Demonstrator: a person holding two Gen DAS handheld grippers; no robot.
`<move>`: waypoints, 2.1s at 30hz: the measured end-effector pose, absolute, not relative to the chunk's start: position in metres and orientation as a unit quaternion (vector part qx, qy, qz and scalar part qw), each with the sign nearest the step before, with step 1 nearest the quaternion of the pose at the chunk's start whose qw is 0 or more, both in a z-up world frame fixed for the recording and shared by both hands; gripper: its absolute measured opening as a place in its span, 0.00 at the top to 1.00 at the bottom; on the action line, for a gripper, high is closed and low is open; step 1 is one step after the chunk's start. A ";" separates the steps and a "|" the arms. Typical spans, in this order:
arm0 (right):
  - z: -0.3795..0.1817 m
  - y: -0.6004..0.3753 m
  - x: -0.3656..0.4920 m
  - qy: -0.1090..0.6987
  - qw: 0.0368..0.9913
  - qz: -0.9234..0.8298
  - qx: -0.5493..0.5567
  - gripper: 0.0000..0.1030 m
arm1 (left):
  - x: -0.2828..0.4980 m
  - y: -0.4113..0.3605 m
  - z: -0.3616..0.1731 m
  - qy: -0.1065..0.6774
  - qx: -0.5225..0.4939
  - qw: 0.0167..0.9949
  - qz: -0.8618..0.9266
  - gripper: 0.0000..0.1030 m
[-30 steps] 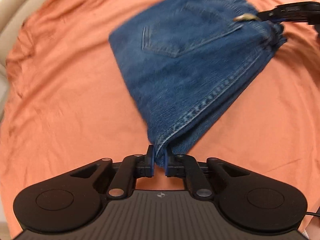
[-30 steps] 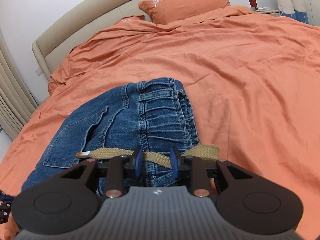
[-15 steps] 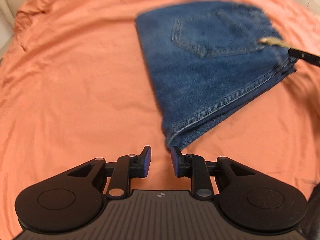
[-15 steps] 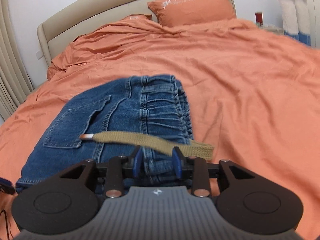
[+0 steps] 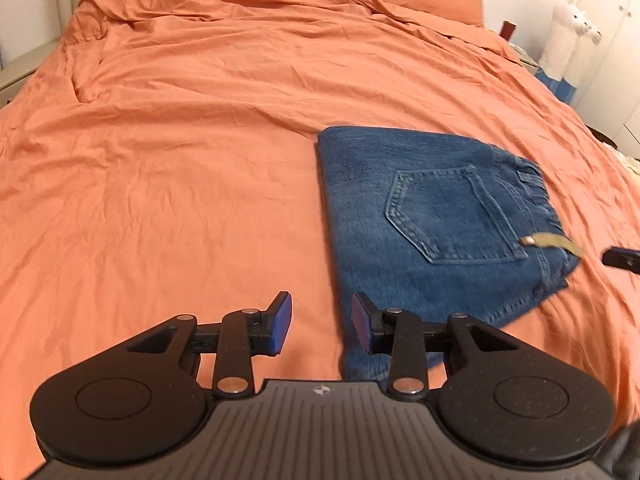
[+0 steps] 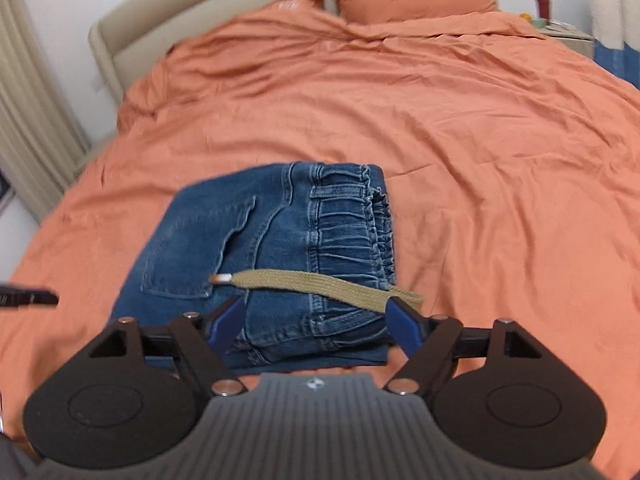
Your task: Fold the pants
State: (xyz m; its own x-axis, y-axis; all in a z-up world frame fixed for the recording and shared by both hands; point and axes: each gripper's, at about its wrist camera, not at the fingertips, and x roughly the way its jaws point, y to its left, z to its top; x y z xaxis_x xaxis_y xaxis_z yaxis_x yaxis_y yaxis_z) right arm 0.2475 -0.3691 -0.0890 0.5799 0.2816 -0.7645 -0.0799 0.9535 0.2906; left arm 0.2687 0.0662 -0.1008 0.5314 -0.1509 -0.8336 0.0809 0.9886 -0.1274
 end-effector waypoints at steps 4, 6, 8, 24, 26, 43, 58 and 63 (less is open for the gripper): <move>-0.087 -0.381 0.264 0.467 0.873 0.104 0.096 0.25 | 0.287 0.065 -0.108 0.479 -0.059 0.874 -0.056 0.55; -0.090 -0.390 0.276 0.473 0.869 0.101 0.104 0.25 | 0.296 0.065 -0.111 0.481 -0.070 0.872 -0.066 0.49; -0.097 -0.402 0.290 0.483 0.860 0.103 0.130 0.25 | 0.306 0.066 -0.116 0.483 -0.086 0.868 -0.072 0.46; -0.195 -0.457 0.369 0.514 0.757 0.155 0.372 0.22 | 0.366 0.097 -0.193 0.501 -0.229 0.829 -0.101 0.39; -0.208 -0.455 0.376 0.510 0.744 0.169 0.398 0.24 | 0.370 0.103 -0.202 0.496 -0.245 0.826 -0.110 0.39; -0.224 -0.445 0.396 0.511 0.738 0.166 0.408 0.58 | 0.377 0.082 -0.202 0.490 -0.274 0.822 -0.093 0.92; -0.113 -0.399 0.378 0.487 0.804 0.167 0.297 0.74 | 0.349 0.065 -0.131 0.449 -0.220 0.862 -0.090 0.95; -0.068 -0.380 0.364 0.473 0.816 0.180 0.279 0.74 | 0.327 0.082 -0.098 0.419 -0.226 0.875 -0.093 0.95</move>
